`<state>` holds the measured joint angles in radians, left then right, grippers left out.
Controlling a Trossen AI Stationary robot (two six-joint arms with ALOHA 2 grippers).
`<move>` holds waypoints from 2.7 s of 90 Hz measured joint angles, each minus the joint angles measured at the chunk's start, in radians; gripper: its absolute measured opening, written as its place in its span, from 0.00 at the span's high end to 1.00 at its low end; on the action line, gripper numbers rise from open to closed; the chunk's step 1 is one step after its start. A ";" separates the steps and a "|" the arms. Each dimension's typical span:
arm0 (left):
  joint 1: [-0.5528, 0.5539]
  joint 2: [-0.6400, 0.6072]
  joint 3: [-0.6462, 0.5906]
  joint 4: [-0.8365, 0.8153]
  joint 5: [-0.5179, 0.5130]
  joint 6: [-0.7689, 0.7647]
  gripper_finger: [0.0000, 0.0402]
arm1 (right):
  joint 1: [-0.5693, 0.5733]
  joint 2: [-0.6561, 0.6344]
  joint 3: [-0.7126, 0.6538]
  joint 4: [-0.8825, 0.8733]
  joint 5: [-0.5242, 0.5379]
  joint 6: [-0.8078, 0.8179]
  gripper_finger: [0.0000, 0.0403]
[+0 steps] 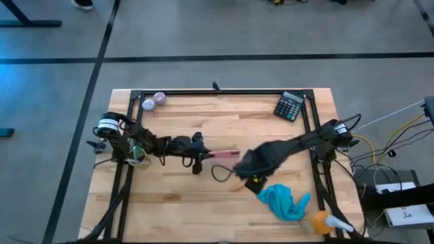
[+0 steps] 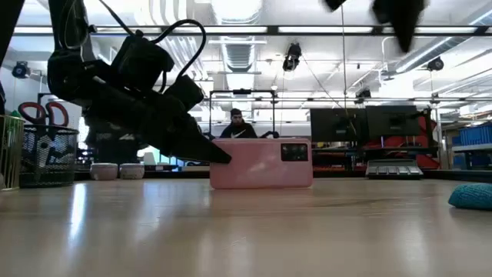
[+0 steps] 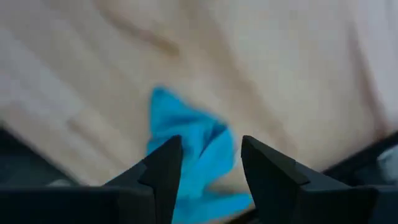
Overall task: Apply microfiber cloth
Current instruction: Spray the pink cellphone with the orange spray bottle
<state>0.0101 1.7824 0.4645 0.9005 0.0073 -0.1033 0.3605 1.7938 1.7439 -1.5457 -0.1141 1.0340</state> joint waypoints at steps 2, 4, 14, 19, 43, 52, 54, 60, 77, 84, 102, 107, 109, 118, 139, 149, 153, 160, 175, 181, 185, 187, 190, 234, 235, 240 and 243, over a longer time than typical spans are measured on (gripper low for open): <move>-0.001 0.000 0.000 0.000 0.000 -0.004 0.94 | 0.012 -0.007 0.000 -0.001 -0.012 0.022 0.64; -0.003 0.000 0.000 0.000 0.000 -0.005 0.94 | 0.023 -0.014 0.000 -0.002 -0.025 0.042 0.65; -0.006 0.000 0.000 0.001 0.005 -0.009 0.94 | 0.075 -0.054 0.000 -0.025 -0.096 0.133 0.66; -0.006 0.000 -0.001 0.002 0.006 -0.010 0.94 | 0.100 -0.074 0.000 -0.033 -0.123 0.133 0.67; -0.008 -0.001 -0.001 0.002 0.010 -0.028 0.94 | 0.259 -0.140 0.000 -0.027 -0.304 0.179 0.71; -0.011 -0.001 -0.001 0.003 0.010 -0.045 0.94 | 0.314 -0.142 0.000 -0.026 -0.356 0.210 0.72; -0.011 -0.001 -0.001 0.003 0.010 -0.049 0.94 | 0.326 -0.141 0.000 -0.025 -0.358 0.217 0.73; -0.012 -0.001 -0.002 0.005 0.010 -0.063 0.94 | 0.365 -0.140 -0.001 -0.024 -0.362 0.237 0.74; -0.018 -0.001 -0.002 0.006 0.012 -0.067 0.94 | 0.441 -0.143 -0.001 -0.025 -0.369 0.360 0.79; -0.018 -0.001 -0.002 0.009 0.012 -0.067 0.94 | 0.462 -0.151 -0.001 -0.025 -0.385 0.411 0.79; -0.018 0.000 -0.002 0.015 0.012 -0.068 0.94 | 0.504 -0.165 -0.001 -0.025 -0.435 0.476 0.71; -0.020 0.000 -0.002 0.015 0.012 -0.068 0.94 | 0.516 -0.169 -0.002 -0.025 -0.434 0.490 0.68; -0.020 0.000 -0.002 0.015 0.012 -0.068 0.94 | 0.521 -0.170 -0.003 -0.026 -0.435 0.493 0.66; -0.021 0.000 -0.002 0.016 0.013 -0.068 0.94 | 0.540 -0.172 -0.009 -0.025 -0.436 0.492 0.61; -0.021 0.000 -0.002 0.021 0.013 -0.064 0.94 | 0.552 -0.180 -0.063 -0.025 -0.435 0.489 0.57; -0.021 0.001 -0.002 0.025 0.013 -0.064 0.94 | 0.551 -0.198 -0.069 -0.026 -0.436 0.499 0.58; -0.021 0.001 -0.002 0.026 0.013 -0.064 0.94 | 0.552 -0.208 -0.069 -0.025 -0.437 0.525 0.59; -0.021 0.001 -0.002 0.028 0.013 -0.063 0.94 | 0.555 -0.231 -0.069 -0.026 -0.437 0.581 0.60; -0.021 0.001 -0.002 0.028 0.013 -0.063 0.94 | 0.574 -0.280 -0.072 -0.027 -0.440 0.690 0.58; -0.022 0.001 -0.002 0.026 0.012 -0.063 0.94 | 0.589 -0.289 -0.072 -0.026 -0.440 0.731 0.56; -0.022 0.001 -0.002 0.024 0.012 -0.063 0.94 | 0.598 -0.292 -0.072 -0.026 -0.439 0.754 0.54; -0.022 0.001 -0.002 0.024 0.012 -0.063 0.94 | 0.604 -0.293 -0.072 -0.026 -0.439 0.761 0.54; -0.023 0.001 -0.002 0.024 0.012 -0.064 0.94 | 0.611 -0.293 -0.072 -0.026 -0.437 0.773 0.53; -0.040 0.000 -0.002 0.020 0.010 -0.071 0.94 | 0.657 -0.252 -0.078 -0.018 -0.436 0.781 0.49; -0.040 0.000 -0.002 0.020 0.010 -0.071 0.94 | 0.658 -0.252 -0.079 -0.018 -0.436 0.781 0.49; -0.041 0.000 -0.001 0.020 0.010 -0.071 0.94 | 0.661 -0.252 -0.082 -0.016 -0.436 0.780 0.50; -0.041 0.000 -0.001 0.019 0.011 -0.071 0.94 | 0.661 -0.252 -0.088 -0.012 -0.436 0.779 0.51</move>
<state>-0.0307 1.7824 0.4633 0.9199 0.0183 -0.1745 1.0212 1.5414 1.6563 -1.5574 -0.5504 1.8135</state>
